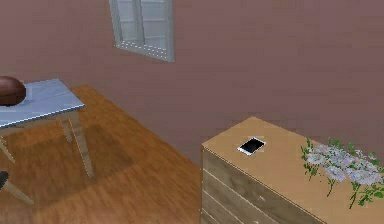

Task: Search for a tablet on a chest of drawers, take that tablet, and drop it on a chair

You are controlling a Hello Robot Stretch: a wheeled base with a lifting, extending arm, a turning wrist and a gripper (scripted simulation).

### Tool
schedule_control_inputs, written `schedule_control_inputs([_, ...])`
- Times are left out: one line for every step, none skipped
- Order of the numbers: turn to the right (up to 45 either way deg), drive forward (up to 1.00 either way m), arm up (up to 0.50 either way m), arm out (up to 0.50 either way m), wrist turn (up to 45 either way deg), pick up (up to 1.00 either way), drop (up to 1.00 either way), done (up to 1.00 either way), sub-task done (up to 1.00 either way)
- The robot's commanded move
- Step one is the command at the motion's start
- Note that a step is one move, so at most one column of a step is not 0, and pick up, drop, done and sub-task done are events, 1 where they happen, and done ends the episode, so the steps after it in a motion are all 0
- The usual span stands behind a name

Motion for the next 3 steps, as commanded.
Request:
schedule_control_inputs([0.0,0.00,0.10,0.00,0.0,0.00,0.00,0.00,0.00])
schedule_control_inputs([0.0,0.00,0.16,0.00,0.0,0.00,0.00,0.00,0.00])
schedule_control_inputs([0.0,0.00,0.00,0.00,-45.0,0.00,0.00,0.00,0.00])
